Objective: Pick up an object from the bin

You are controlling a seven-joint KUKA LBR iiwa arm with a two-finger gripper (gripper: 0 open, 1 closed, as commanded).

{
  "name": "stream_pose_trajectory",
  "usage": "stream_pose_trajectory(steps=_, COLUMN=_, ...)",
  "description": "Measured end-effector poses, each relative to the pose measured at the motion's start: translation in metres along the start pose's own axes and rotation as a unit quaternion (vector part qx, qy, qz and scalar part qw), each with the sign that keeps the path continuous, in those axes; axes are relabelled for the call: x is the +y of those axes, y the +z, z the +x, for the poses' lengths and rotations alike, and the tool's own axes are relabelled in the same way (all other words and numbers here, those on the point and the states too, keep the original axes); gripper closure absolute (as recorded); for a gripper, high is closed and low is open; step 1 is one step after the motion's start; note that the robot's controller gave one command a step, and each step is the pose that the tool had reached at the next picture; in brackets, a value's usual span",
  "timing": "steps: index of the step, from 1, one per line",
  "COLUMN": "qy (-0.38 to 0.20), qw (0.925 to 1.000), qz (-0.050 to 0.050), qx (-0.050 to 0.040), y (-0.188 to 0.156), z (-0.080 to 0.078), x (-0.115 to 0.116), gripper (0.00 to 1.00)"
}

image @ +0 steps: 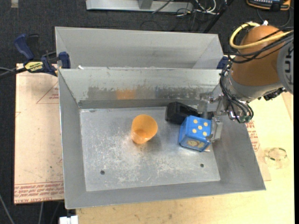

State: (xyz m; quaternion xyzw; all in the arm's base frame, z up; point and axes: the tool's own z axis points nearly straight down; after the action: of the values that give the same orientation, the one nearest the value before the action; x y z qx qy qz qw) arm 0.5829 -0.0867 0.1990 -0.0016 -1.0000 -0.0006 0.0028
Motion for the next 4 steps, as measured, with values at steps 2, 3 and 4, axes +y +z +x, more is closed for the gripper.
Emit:
stream_pose_trajectory(steps=2, qy=-0.027, qw=0.9996, qz=0.001, qx=-0.0076, y=0.027, z=-0.012, x=-0.016, gripper=0.00)
stream_pose_trajectory(steps=3, qy=-0.032, qw=0.9995, qz=-0.001, qx=-0.0015, y=0.078, z=-0.007, x=-0.030, gripper=0.00)
stream_pose_trajectory(steps=4, qy=-0.052, qw=0.9986, qz=0.000, qx=0.0037, y=0.092, z=-0.017, x=-0.034, gripper=0.00)
